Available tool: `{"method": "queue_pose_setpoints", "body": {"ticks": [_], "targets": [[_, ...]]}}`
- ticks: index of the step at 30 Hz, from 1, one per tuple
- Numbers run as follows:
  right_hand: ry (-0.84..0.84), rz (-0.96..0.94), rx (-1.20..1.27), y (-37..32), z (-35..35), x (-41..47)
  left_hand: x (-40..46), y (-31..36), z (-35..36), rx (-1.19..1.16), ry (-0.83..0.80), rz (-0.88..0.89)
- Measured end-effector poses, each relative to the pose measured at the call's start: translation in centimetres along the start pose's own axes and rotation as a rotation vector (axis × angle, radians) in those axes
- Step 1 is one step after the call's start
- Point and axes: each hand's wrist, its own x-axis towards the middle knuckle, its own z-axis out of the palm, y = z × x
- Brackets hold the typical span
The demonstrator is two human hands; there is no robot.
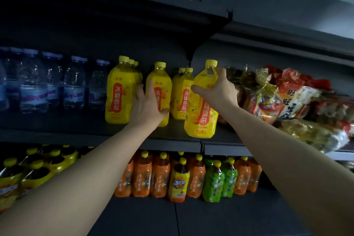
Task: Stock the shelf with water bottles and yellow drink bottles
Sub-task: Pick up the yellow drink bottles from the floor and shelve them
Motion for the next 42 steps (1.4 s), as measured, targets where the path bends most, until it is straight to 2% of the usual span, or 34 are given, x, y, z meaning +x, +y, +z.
{"method": "queue_pose_setpoints", "body": {"ticks": [4,10,17,23,34,42], "targets": [[-0.023,-0.021,-0.025,1.1,2.8,2.6,1.5,0.0,2.5,0.019,-0.007,-0.105],[-0.066,-0.005,-0.009,2.5,7.0,5.1,1.8,-0.5,5.4,0.043,0.069,-0.07],[-0.022,-0.026,-0.043,2.8,10.1,4.2,2.2,-1.1,6.6,0.072,0.131,-0.011],[-0.011,-0.095,-0.096,4.6,10.9,1.6,2.7,-1.0,6.9,0.081,0.113,-0.041],[-0.018,-0.107,-0.107,4.9,11.7,2.5,2.6,-1.0,7.0,0.091,0.136,-0.043],[-0.024,-0.092,-0.14,4.8,11.6,2.5,2.7,-0.9,6.5,0.083,0.087,-0.062]]}}
